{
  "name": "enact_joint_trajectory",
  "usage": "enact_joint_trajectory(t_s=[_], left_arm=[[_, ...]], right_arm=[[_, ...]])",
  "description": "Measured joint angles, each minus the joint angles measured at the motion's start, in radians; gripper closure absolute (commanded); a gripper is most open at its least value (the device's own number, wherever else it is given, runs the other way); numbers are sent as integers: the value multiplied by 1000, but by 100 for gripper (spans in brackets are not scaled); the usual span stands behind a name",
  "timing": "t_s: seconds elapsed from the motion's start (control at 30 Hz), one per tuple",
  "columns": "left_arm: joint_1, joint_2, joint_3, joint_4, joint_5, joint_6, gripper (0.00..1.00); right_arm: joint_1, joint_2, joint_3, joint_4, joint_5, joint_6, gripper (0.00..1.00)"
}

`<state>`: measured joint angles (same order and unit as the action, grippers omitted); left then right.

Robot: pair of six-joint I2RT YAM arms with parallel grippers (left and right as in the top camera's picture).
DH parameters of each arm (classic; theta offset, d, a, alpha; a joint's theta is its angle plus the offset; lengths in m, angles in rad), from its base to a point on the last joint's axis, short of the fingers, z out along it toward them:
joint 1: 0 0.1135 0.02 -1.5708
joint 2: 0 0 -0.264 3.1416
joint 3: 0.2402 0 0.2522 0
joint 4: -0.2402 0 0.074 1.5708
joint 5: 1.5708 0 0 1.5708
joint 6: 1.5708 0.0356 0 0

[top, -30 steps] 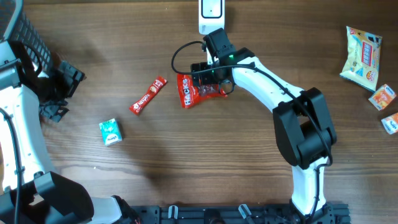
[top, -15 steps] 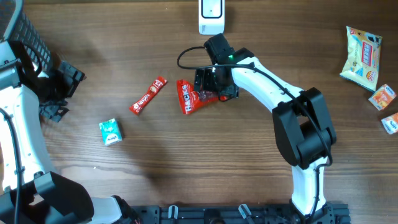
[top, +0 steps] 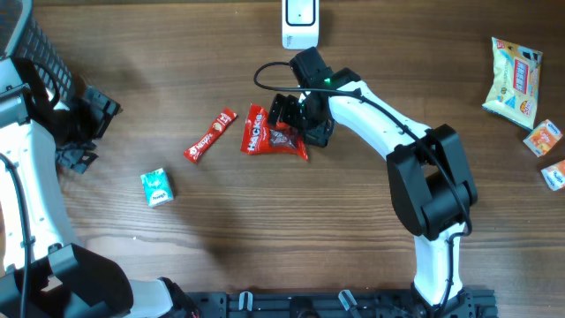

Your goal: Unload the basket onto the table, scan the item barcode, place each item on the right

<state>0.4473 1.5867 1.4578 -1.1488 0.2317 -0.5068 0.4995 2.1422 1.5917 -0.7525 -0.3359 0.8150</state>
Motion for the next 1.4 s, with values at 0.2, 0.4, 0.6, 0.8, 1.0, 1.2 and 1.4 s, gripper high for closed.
enact_joint_trajectory(t_s=[0.2,0.4,0.6,0.8,1.0,1.2,1.4], left_arm=[[0,0,0,0,0,0,0],[0,0,0,0,0,0,0],[0,0,0,0,0,0,0],[0,0,0,0,0,0,0],[0,0,0,0,0,0,0],[0,0,0,0,0,0,0],[0,0,0,0,0,0,0]], right_arm=[[1,0,-6,10,72,-31,1],[1,0,-50,43,69,-114,0],[-6,0,-48,5,69,-352,0],[-34,-61,-16,-117,123,-533,0],[-36,-249,7,-154,220,-490,0],[-36,-328,19,-169,119,-264,0],[-15,-327,10,-243,44,-57,0]])
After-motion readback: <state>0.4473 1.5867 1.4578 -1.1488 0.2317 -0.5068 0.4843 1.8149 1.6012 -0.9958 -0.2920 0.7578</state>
